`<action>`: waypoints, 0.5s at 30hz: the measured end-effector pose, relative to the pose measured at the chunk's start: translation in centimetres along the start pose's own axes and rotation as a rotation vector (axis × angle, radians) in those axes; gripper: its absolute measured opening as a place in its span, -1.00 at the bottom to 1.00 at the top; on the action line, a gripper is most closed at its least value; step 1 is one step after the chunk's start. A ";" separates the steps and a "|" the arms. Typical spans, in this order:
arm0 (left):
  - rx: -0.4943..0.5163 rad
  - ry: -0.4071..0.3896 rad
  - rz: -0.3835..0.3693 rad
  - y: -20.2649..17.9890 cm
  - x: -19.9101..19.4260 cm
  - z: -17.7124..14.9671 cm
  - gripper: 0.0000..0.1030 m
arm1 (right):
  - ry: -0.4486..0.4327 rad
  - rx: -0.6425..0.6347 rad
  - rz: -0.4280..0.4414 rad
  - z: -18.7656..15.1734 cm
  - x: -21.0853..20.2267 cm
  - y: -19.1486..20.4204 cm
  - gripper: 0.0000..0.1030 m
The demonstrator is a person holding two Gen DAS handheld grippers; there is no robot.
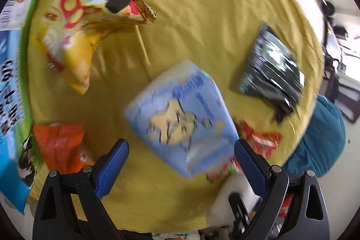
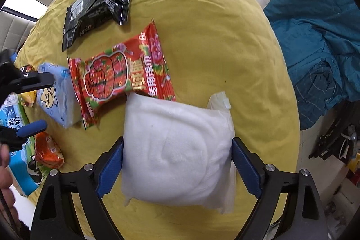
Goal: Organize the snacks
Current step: 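Reach the left tool to the blue tissue pack while the right tool reaches the white bag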
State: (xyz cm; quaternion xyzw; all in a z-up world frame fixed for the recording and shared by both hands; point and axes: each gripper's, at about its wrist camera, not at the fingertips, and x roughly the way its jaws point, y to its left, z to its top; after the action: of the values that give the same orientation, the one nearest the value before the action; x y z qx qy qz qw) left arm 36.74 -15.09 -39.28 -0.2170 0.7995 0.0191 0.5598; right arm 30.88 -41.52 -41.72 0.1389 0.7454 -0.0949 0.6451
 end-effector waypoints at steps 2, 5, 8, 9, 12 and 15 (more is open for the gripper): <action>-0.024 0.004 0.020 0.0 0.8 1.0 0.86 | -0.004 0.003 -0.002 0.6 -0.8 0.3 0.78; -0.051 0.020 0.018 0.1 1.8 1.9 0.86 | -0.009 0.015 -0.003 1.2 -0.5 0.1 0.78; -0.092 0.029 -0.010 0.6 2.3 2.4 0.86 | -0.020 0.015 -0.012 1.9 -0.5 0.6 0.79; -0.107 0.033 -0.023 0.8 2.5 2.4 0.86 | -0.025 0.014 -0.016 2.1 -0.3 0.8 0.79; -0.159 0.033 -0.121 1.4 2.1 2.1 0.86 | -0.039 0.002 -0.028 1.9 0.2 1.3 0.79; -0.168 0.016 -0.148 1.9 1.5 1.8 0.86 | -0.048 -0.005 -0.035 1.0 0.2 1.6 0.79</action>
State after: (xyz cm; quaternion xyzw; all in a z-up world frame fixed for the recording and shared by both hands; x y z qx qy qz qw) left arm 37.26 -13.39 -41.73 -0.3216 0.7812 0.0428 0.5333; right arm 32.29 -40.32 -41.96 0.1220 0.7324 -0.1075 0.6612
